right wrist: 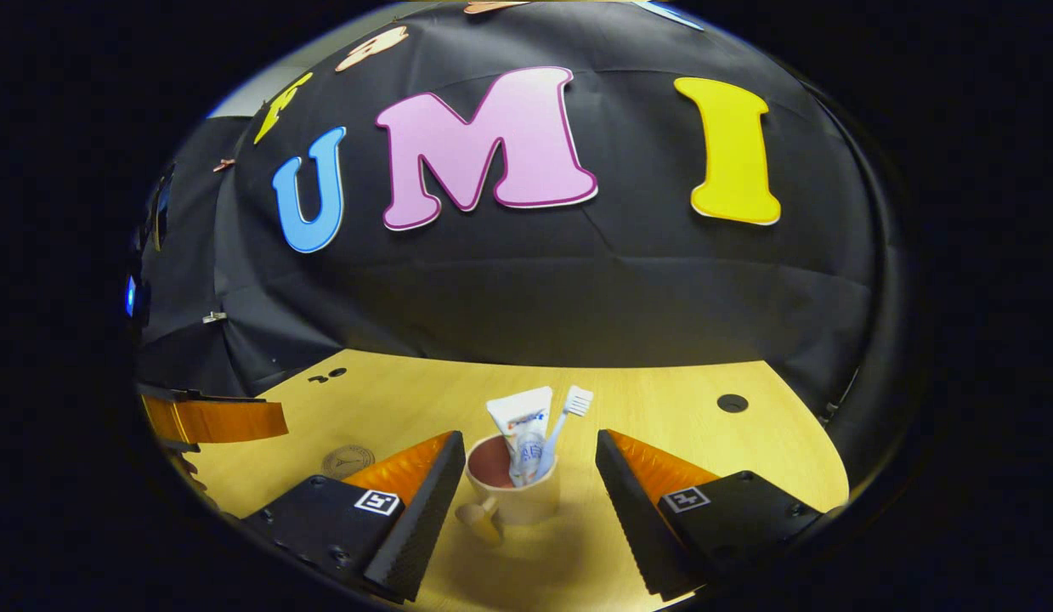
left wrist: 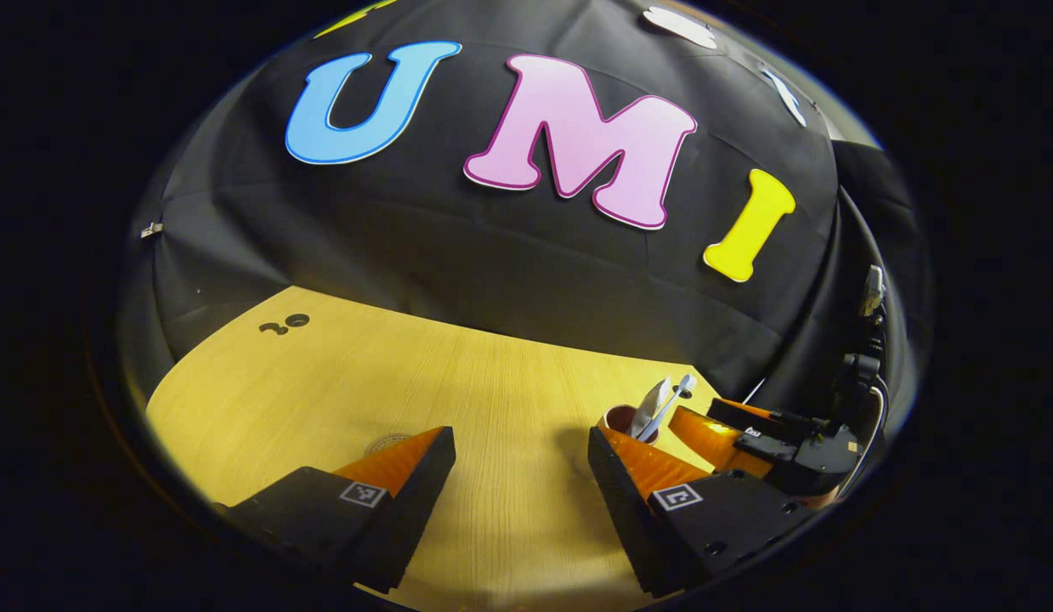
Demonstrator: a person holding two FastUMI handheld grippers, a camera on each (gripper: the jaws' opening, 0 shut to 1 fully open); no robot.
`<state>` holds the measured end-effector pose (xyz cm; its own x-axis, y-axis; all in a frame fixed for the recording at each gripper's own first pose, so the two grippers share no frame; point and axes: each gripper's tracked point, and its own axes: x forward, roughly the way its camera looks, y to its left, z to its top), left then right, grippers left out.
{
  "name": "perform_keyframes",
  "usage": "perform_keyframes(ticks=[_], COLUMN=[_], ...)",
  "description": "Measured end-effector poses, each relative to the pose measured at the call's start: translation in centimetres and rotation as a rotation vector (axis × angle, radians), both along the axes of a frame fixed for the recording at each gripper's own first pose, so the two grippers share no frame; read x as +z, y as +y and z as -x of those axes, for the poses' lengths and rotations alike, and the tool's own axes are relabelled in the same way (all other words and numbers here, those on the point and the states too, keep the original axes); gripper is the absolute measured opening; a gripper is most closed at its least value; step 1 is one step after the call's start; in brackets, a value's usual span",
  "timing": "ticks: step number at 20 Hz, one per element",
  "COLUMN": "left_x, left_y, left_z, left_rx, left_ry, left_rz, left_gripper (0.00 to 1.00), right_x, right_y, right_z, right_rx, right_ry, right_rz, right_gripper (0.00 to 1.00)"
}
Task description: Put the toothbrush and toothpaste on the desktop into the cup, then pick up the cup and place it on the coaster on the desktop.
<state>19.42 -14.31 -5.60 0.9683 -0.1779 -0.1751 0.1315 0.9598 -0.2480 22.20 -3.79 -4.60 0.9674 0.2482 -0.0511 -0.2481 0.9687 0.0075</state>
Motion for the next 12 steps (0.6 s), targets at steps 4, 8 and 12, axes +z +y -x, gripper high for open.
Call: perform_keyframes(ticks=[4,8,12], left_x=[0.0,0.0,-0.3], left_y=[-0.4,-0.5,0.3], left_z=[0.3,1.1,2.6], left_rx=[0.001,-0.003,-0.006], left_ry=[-0.009,-0.020,-0.023], left_rz=[-0.013,-0.021,-0.029], left_gripper=[0.98,0.98,0.98], right_x=[-0.3,-1.3,-2.8], right_y=[-1.7,-1.9,-0.7], right_z=[2.0,3.5,4.2], right_rx=[-0.021,-0.031,-0.040], right_ry=[0.037,0.059,0.086], right_rz=[0.015,0.035,0.046], right_gripper=[0.96,0.98,0.98])
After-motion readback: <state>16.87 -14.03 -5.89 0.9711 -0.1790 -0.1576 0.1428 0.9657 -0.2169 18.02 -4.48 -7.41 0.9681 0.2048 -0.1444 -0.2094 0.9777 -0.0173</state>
